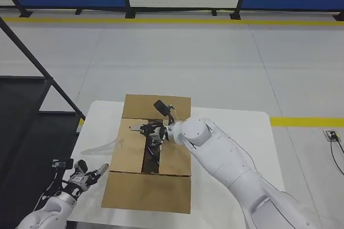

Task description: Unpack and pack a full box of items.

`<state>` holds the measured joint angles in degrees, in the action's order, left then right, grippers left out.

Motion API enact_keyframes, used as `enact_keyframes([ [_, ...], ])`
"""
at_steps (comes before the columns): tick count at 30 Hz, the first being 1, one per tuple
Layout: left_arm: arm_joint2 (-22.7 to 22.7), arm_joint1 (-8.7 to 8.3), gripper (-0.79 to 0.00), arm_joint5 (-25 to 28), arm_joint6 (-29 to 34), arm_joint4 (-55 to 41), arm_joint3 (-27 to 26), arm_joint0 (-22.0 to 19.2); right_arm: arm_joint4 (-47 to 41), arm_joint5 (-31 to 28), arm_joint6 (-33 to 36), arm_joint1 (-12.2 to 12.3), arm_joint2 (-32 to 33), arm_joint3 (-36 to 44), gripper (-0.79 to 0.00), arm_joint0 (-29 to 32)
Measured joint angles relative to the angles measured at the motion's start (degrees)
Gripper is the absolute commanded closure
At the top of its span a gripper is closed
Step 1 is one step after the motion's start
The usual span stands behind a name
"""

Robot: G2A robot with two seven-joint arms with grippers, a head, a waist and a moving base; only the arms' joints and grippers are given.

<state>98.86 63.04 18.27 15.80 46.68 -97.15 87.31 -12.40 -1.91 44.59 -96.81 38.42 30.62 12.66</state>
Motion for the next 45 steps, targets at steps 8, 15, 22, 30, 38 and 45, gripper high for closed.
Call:
enact_keyframes([
  [8, 2.0, -0.22, -0.785, 4.1, -1.4, -0.7, -3.8, 3.8, -1.7, -4.5, 1.7, -2.3, -0.1, -5.4, -0.785, -1.0],
  [15, 2.8, -0.34, -0.785, 7.5, -3.5, 1.1, -7.3, 7.0, -5.4, -11.4, 4.3, -3.2, 2.0, -8.5, -0.785, -1.6],
  [22, 3.0, -0.49, -0.785, 10.6, -4.7, 4.1, -10.3, 9.5, -8.9, -15.7, 6.1, -3.7, 4.3, -8.8, -0.785, -2.0],
  [30, -0.9, -0.15, -0.785, 5.1, -2.9, 5.8, -11.1, 6.9, -11.9, -17.8, 6.9, -4.9, 5.8, -8.6, -0.785, -2.7],
  [38, -3.3, 0.33, -0.785, -0.8, -1.6, 2.0, -11.1, 4.0, -14.8, -21.1, 9.9, -6.5, 6.8, -9.5, -0.785, -3.2],
  [45, -1.3, 0.43, -0.785, -3.0, -1.1, -3.4, -9.7, 2.6, -15.8, -23.3, 17.0, -7.4, 7.1, -11.8, -0.785, -4.4],
])
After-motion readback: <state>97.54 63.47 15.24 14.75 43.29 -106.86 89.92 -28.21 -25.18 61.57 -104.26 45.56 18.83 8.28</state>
